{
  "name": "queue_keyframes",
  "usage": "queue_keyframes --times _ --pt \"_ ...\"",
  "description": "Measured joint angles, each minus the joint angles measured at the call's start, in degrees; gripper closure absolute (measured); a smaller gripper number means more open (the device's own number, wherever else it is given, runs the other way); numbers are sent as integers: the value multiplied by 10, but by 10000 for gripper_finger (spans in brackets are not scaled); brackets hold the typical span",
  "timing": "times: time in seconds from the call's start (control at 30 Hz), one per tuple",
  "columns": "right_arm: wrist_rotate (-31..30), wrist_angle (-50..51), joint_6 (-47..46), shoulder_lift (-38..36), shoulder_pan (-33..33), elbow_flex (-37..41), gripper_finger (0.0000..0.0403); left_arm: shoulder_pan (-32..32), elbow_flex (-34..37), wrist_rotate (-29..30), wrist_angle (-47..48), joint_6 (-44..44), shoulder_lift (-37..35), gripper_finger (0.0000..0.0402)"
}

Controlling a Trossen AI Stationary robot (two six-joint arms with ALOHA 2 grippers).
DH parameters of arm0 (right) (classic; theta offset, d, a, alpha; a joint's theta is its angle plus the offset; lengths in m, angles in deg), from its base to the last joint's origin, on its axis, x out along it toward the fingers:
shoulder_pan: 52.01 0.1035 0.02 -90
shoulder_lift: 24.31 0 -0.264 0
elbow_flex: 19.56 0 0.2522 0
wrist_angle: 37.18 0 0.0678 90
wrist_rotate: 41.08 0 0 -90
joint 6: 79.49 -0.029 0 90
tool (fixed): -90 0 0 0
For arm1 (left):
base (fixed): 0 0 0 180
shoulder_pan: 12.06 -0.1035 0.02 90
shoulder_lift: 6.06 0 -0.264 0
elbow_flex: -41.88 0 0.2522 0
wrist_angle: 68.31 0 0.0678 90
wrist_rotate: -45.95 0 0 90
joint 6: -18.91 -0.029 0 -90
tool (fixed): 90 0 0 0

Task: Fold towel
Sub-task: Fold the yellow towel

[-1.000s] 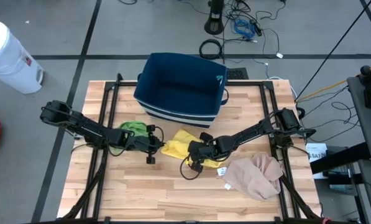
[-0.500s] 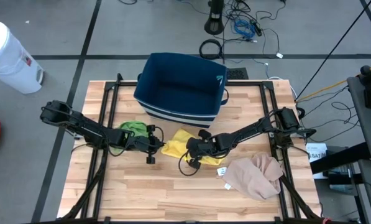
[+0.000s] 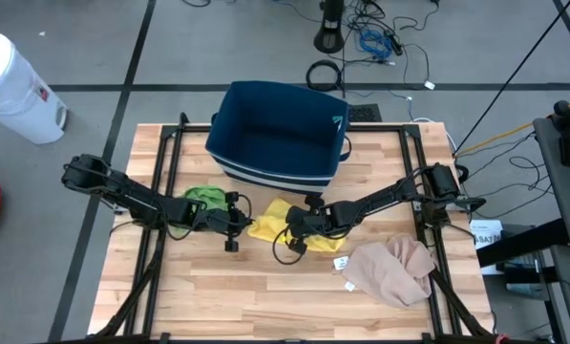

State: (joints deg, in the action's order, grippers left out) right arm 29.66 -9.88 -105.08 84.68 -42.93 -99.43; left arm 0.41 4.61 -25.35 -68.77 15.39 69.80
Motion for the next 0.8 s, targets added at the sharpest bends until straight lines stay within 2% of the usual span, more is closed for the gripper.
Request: queue_keyframes --times 0.13,0.3,0.57,0.8 --pt "-2 0 15 0 3 0 401 0 0 0 -7 0 0 401" --pt "2 1 37 -28 30 0 402 18 0 -1 -63 -17 0 401" --pt "16 10 94 -147 105 0 403 65 0 -18 -109 -70 -21 401" --pt "31 39 170 -262 184 0 403 150 0 -19 -137 -154 -122 401"
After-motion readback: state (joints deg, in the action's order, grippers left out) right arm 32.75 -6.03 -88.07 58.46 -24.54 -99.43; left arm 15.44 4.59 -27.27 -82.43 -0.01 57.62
